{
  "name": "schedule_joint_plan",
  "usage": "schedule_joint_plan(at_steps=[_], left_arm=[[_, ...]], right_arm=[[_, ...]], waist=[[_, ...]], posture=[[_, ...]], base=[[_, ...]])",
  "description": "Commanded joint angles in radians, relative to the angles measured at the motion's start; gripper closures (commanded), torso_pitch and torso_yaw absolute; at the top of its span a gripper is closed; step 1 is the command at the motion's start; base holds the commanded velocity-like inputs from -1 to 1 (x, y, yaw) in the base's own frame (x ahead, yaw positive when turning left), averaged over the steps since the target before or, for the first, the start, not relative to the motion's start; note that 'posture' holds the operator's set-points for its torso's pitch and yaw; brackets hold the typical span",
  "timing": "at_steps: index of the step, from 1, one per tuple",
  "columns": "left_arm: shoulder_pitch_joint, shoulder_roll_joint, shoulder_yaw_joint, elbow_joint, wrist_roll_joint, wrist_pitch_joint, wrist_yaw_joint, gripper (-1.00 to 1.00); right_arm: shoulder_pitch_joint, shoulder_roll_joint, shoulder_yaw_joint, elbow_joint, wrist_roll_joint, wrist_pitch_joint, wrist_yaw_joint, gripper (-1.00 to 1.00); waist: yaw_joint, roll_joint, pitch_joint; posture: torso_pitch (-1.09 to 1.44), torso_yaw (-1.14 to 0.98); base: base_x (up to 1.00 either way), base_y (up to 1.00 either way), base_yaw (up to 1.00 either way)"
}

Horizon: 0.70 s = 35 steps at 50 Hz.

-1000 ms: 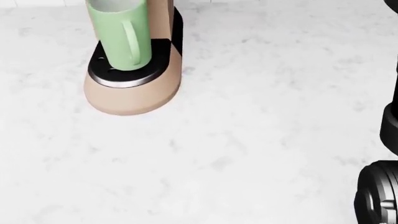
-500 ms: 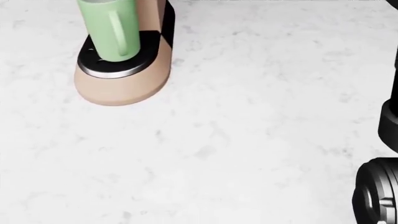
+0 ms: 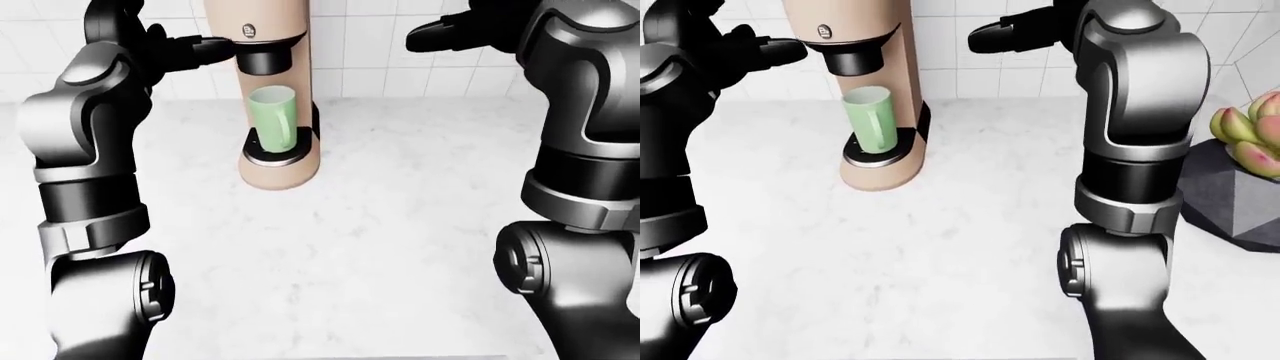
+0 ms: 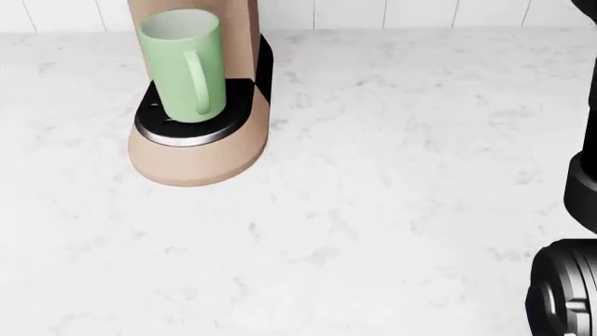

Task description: Press the button on the coffee machine to serve coffee.

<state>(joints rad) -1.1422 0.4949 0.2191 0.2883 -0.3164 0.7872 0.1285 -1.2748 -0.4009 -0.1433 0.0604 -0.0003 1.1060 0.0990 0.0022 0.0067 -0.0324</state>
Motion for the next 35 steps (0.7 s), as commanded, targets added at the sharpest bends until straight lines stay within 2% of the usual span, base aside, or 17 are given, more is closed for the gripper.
schedule_joint_plan(at_steps=[1, 17, 35], left_arm=[[-0.037, 0.015, 0.009, -0.037, -0.002, -0.03, -0.003, -1.0], [-0.045, 0.003, 0.009, -0.039, -0.014, -0.029, -0.013, -1.0], [-0.017, -0.003, 0.01, -0.053, -0.036, -0.038, -0.004, -1.0]], right_arm=[[-0.032, -0.011, -0.007, -0.025, -0.002, -0.028, -0.004, -1.0], [-0.06, -0.025, -0.003, -0.008, -0.007, -0.02, 0.008, -1.0], [-0.035, -0.007, -0.01, -0.016, 0.005, -0.029, -0.013, -1.0]], waist=[[0.0, 0.003, -0.031], [-0.001, 0.003, -0.095], [0.004, 0.004, -0.196]], posture=[[-0.16, 0.0], [-0.26, 0.0], [-0.38, 0.0]], base=[[0.0, 0.0, 0.0], [0.0, 0.0, 0.0], [0.0, 0.0, 0.0]])
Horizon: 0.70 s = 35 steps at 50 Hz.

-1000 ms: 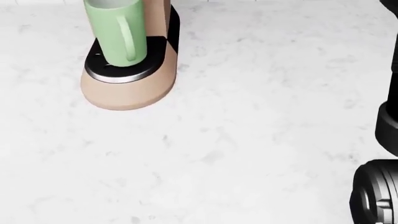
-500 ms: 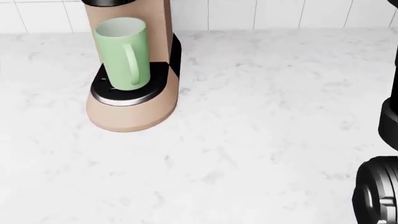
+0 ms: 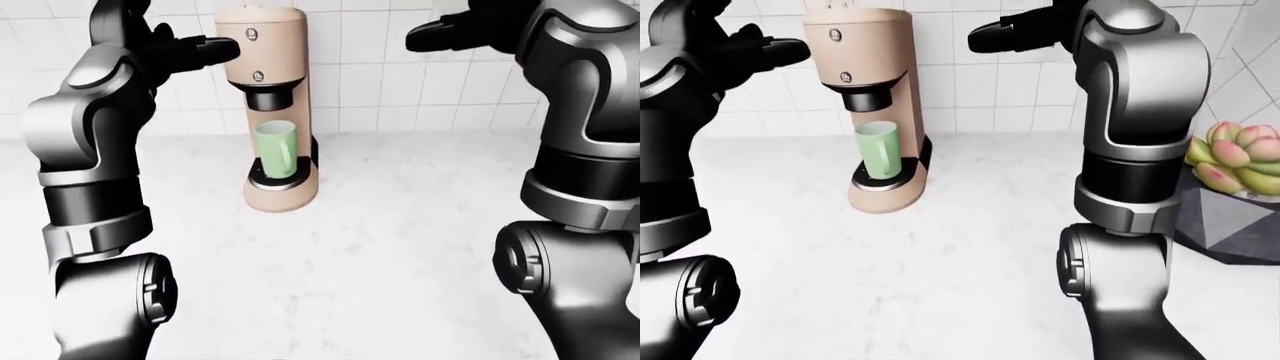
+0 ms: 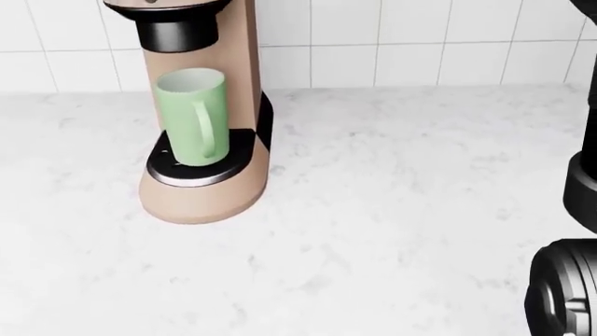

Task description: Press the button on the coffee machine to serve coffee.

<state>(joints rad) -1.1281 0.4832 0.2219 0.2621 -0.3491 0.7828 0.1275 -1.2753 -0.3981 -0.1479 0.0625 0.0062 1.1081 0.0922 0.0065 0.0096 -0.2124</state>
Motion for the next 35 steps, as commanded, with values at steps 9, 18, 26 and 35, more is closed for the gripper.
schedule_joint_plan(at_steps=[9, 18, 26, 35], left_arm=[[-0.023, 0.003, 0.005, -0.034, -0.011, -0.023, 0.0, -1.0], [-0.001, -0.008, 0.003, -0.082, -0.026, -0.006, -0.009, -1.0], [0.045, 0.009, 0.026, -0.244, -0.071, 0.123, 0.011, -1.0], [0.147, 0.017, 0.088, -0.43, -0.18, 0.257, 0.064, -1.0]], right_arm=[[-0.033, -0.006, -0.003, -0.01, 0.006, -0.04, -0.013, -1.0], [-0.049, -0.014, -0.001, 0.007, 0.009, -0.044, -0.011, -1.0], [-0.051, -0.018, -0.003, 0.002, 0.011, -0.037, -0.008, -1.0], [-0.024, -0.014, -0.006, -0.019, 0.016, -0.035, -0.014, -1.0]], waist=[[0.006, -0.001, -0.063], [0.012, -0.002, -0.091], [0.012, 0.0, -0.092], [0.014, 0.005, -0.094]], posture=[[-0.45, 0.0], [-0.48, 0.0], [-0.48, 0.0], [-0.48, 0.0]], base=[[0.0, 0.0, 0.0], [0.0, 0.0, 0.0], [0.0, 0.0, 0.0], [0.0, 0.0, 0.0]])
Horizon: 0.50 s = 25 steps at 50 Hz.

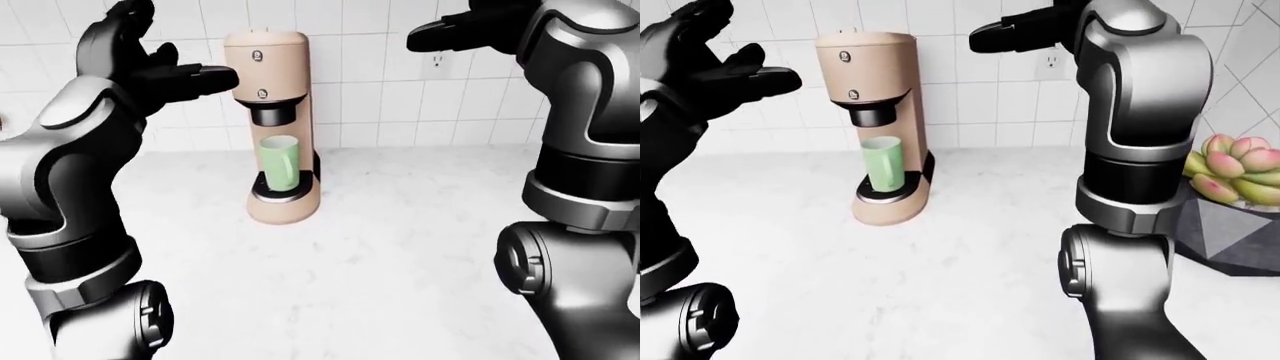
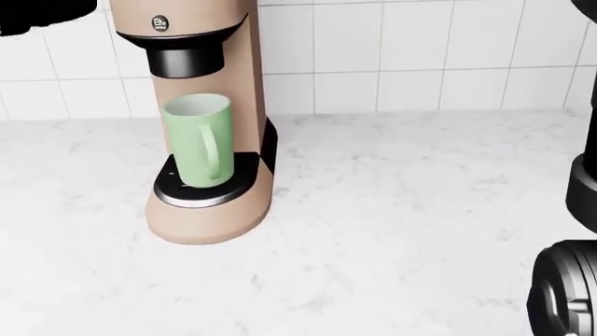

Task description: Press the button on the coffee machine to serve coffee.

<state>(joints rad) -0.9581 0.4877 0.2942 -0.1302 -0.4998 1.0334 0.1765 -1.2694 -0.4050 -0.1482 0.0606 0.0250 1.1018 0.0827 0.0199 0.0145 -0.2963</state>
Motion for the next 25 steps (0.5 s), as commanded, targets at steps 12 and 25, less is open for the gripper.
schedule_joint_plan(at_steps=[12, 25], left_arm=[[0.101, 0.05, 0.115, -0.294, -0.282, 0.164, 0.151, -1.0], [0.158, 0.161, 0.135, -0.408, -0.753, 0.184, 0.419, -1.0]], right_arm=[[-0.012, 0.0, -0.005, -0.026, 0.006, -0.034, -0.014, -1.0], [-0.003, 0.004, -0.006, -0.031, 0.011, -0.035, -0.021, -1.0]], waist=[[0.001, 0.007, -0.01], [0.006, 0.016, -0.008]], posture=[[-0.48, 0.0], [-0.48, 0.0]], base=[[0.0, 0.0, 0.0], [0.0, 0.0, 0.0]])
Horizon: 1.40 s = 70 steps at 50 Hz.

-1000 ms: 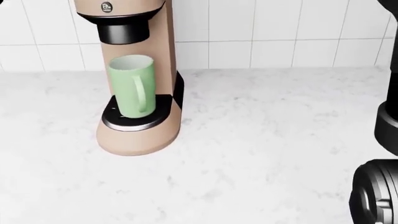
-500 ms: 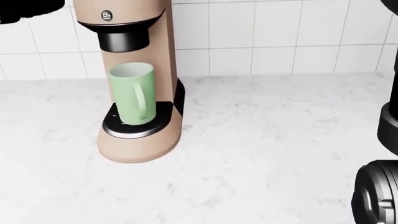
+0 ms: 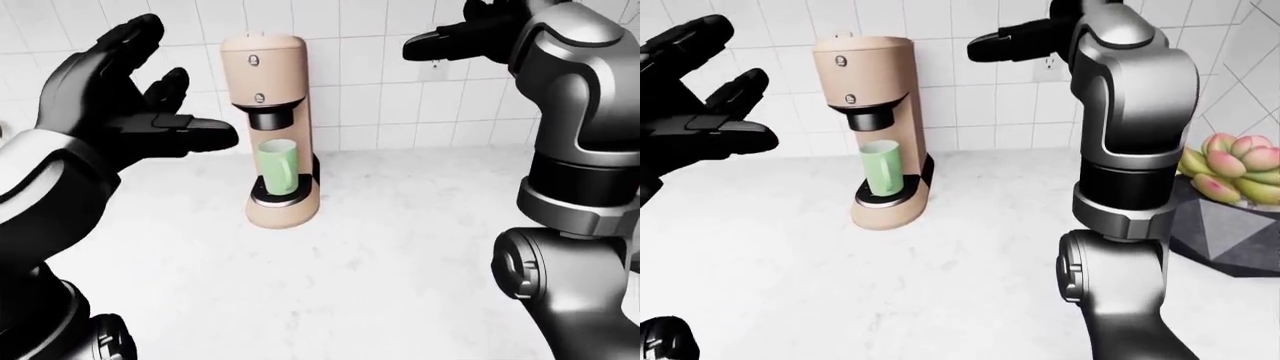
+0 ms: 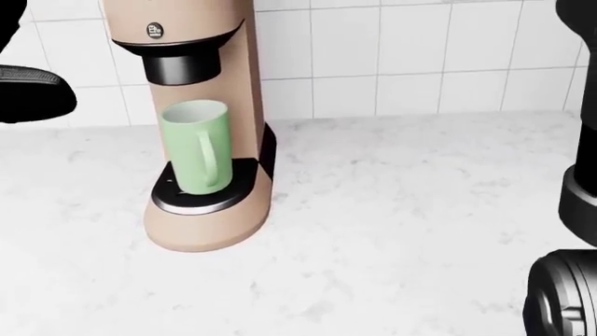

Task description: Press the button on the coffee machine to serve coffee.

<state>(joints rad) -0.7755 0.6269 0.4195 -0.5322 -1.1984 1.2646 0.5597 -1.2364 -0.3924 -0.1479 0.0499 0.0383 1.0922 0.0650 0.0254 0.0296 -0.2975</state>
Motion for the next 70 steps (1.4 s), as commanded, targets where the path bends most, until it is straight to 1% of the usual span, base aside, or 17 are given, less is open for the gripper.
schedule_joint_plan(at_steps=[1, 5, 9, 13, 15, 19, 22, 27, 32, 36, 41, 45, 54, 56, 58, 63, 70], left_arm=[[-0.018, 0.032, 0.016, -0.011, -0.109, -0.052, 0.065, -1.0], [0.016, 0.098, -0.003, -0.033, -0.245, -0.109, 0.124, -1.0], [0.049, 0.152, -0.016, -0.056, -0.322, -0.154, 0.149, -1.0], [0.082, 0.183, -0.013, -0.083, -0.386, -0.19, 0.179, -1.0], [0.109, 0.18, -0.018, -0.099, -0.393, -0.21, 0.181, -1.0], [0.127, 0.194, -0.018, -0.116, -0.459, -0.229, 0.178, -1.0], [0.144, 0.195, -0.021, -0.129, -0.453, -0.235, 0.154, -1.0], [0.163, 0.2, -0.018, -0.155, -0.487, -0.244, 0.146, -1.0], [0.147, 0.187, -0.044, -0.152, -0.471, -0.243, 0.128, -1.0], [0.134, 0.153, -0.066, -0.136, -0.437, -0.237, 0.105, -1.0], [0.114, 0.14, -0.074, -0.134, -0.441, -0.23, 0.121, -1.0], [0.089, 0.14, -0.087, -0.133, -0.465, -0.228, 0.146, -1.0], [0.078, 0.097, -0.109, -0.118, -0.404, -0.211, 0.116, -1.0], [0.067, 0.095, -0.111, -0.113, -0.41, -0.206, 0.123, -1.0], [0.067, 0.079, -0.12, -0.105, -0.375, -0.202, 0.104, -1.0], [0.046, 0.047, -0.137, -0.087, -0.332, -0.187, 0.086, -1.0], [0.043, 0.016, -0.136, -0.075, -0.284, -0.17, 0.061, -1.0]], right_arm=[[-0.035, -0.01, -0.006, -0.021, -0.001, -0.025, -0.003, -1.0], [-0.037, -0.014, -0.006, -0.021, -0.001, -0.023, 0.0, -1.0], [-0.038, -0.017, -0.007, -0.013, -0.002, -0.029, 0.001, -1.0], [-0.037, -0.014, -0.007, -0.016, -0.001, -0.027, -0.002, -1.0], [-0.034, -0.013, -0.007, -0.015, -0.001, -0.03, -0.002, -1.0], [-0.031, -0.013, -0.008, -0.017, 0.0, -0.029, -0.003, -1.0], [-0.024, -0.009, -0.008, -0.015, 0.001, -0.038, -0.006, -1.0], [-0.012, -0.005, -0.009, -0.019, 0.003, -0.041, -0.009, -1.0], [-0.011, -0.003, -0.008, -0.023, 0.006, -0.037, -0.012, -1.0], [-0.009, -0.005, -0.009, -0.029, 0.008, -0.034, -0.013, -1.0], [0.012, 0.001, -0.013, -0.05, 0.014, -0.032, -0.019, -1.0], [0.006, -0.003, -0.013, -0.043, 0.019, -0.034, -0.021, -1.0], [0.0, -0.007, -0.011, -0.026, 0.021, -0.044, -0.02, -1.0], [-0.002, -0.007, -0.01, -0.032, 0.021, -0.037, -0.021, -1.0], [-0.007, -0.009, -0.01, -0.032, 0.021, -0.033, -0.02, -1.0], [-0.008, -0.013, -0.012, -0.035, 0.021, -0.029, -0.019, -1.0], [0.002, -0.006, -0.012, -0.039, 0.023, -0.035, -0.023, -1.0]], waist=[[0.0, 0.002, -0.006], [0.001, 0.007, -0.004], [0.002, 0.011, -0.002], [0.004, 0.015, -0.002], [0.004, 0.017, -0.001], [0.006, 0.019, -0.001], [0.008, 0.021, 0.0], [0.009, 0.022, -0.001], [0.011, 0.021, -0.002], [0.013, 0.02, -0.003], [0.013, 0.017, -0.004], [0.011, 0.015, -0.005], [0.011, 0.013, -0.006], [0.011, 0.012, -0.006], [0.01, 0.011, -0.006], [0.011, 0.008, -0.006], [0.01, 0.006, -0.007]], posture=[[-0.48, 0.0], [-0.48, 0.0], [-0.48, 0.0], [-0.48, 0.0], [-0.48, 0.0], [-0.48, 0.0], [-0.48, 0.0], [-0.48, 0.0], [-0.48, 0.0], [-0.48, 0.0], [-0.48, 0.0], [-0.48, 0.0], [-0.48, 0.0], [-0.48, 0.0], [-0.48, 0.0], [-0.48, 0.0], [-0.48, 0.0]], base=[[0.0, 0.0, 0.0], [0.0, 0.0, 0.0], [0.0, 0.0, 0.0], [0.0, 0.0, 0.0], [0.0, 0.0, 0.0], [0.0, 0.0, 0.0], [0.0, 0.0, 0.0], [0.0, 0.0, 0.0], [0.0, 0.0, 0.0], [0.0, 0.0, 0.0], [0.0, 0.0, 0.0], [0.0, 0.0, 0.0], [0.0, 0.0, 0.0], [0.0, 0.0, 0.0], [0.0, 0.0, 0.0], [0.0, 0.0, 0.0], [0.0, 0.0, 0.0]])
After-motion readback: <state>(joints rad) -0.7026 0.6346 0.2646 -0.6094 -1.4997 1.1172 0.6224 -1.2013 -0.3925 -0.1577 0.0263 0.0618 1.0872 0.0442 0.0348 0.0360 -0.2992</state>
